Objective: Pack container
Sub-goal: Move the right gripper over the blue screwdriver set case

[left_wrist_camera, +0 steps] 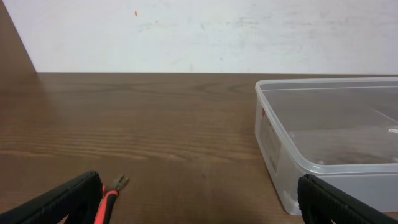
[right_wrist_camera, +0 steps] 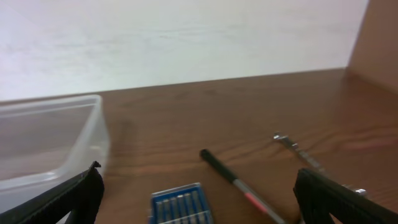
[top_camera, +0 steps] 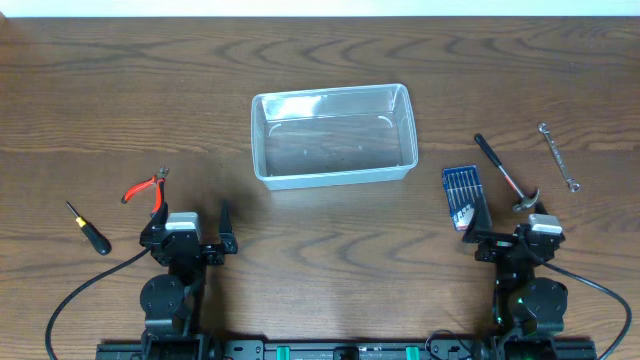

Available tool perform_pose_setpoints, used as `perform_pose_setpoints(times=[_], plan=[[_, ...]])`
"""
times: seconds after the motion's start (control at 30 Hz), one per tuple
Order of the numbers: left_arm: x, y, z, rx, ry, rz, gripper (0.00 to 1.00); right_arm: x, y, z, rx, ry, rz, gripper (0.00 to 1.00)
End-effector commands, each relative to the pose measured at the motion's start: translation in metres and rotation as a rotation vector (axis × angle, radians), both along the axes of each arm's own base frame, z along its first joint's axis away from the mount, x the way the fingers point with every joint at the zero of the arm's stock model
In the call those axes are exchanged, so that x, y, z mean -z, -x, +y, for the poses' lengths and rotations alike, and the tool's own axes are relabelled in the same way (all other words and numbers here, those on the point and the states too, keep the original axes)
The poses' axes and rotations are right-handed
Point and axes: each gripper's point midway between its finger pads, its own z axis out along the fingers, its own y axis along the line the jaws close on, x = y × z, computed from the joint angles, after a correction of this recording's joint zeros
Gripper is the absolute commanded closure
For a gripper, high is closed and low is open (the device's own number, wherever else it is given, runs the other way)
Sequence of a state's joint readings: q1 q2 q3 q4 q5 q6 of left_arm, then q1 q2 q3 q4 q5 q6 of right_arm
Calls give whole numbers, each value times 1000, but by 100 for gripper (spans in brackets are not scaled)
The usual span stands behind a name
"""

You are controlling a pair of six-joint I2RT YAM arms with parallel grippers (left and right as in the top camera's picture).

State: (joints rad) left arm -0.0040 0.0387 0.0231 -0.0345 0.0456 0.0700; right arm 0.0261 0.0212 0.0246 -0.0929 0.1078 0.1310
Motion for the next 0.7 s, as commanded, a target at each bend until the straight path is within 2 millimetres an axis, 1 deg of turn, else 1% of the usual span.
perform_pose_setpoints(times=[0.0,0.07,0.1,0.17,0.23,0.27,0.3,0.37,0.43,0.5,0.53,0.57,0.67], plan=[[19,1,1,-15,42,58,2,12,-2,17,-81,-210,40,1],[17,1,0,-25,136,56,2,17,-1,43,-219,-291,81,1],[16,3,-6,-1,188,70,2,18,2,58,-304,-324,109,1],[9,9,-15,32,278,121,2,11,4,72,-379,-358,139,1],[-2,18,-16,18,322,188,2,-7,5,76,-401,-360,166,1],[-9,23,-15,14,313,215,2,-18,5,75,-400,-341,172,1],[-19,27,-15,12,291,245,2,-35,4,74,-402,-302,178,1],[-35,33,-13,5,260,299,2,-60,3,72,-403,-233,205,1],[-50,37,-13,2,237,374,2,-80,1,66,-377,-181,291,1],[-58,38,-13,-4,235,440,2,-87,1,56,-321,-149,400,1],[-61,39,-13,-10,235,483,2,-88,2,47,-276,-116,488,1],[-63,38,-13,-12,234,508,2,-88,3,40,-244,-97,547,1],[-65,35,-14,-23,235,596,2,-81,12,13,-103,-35,812,1]])
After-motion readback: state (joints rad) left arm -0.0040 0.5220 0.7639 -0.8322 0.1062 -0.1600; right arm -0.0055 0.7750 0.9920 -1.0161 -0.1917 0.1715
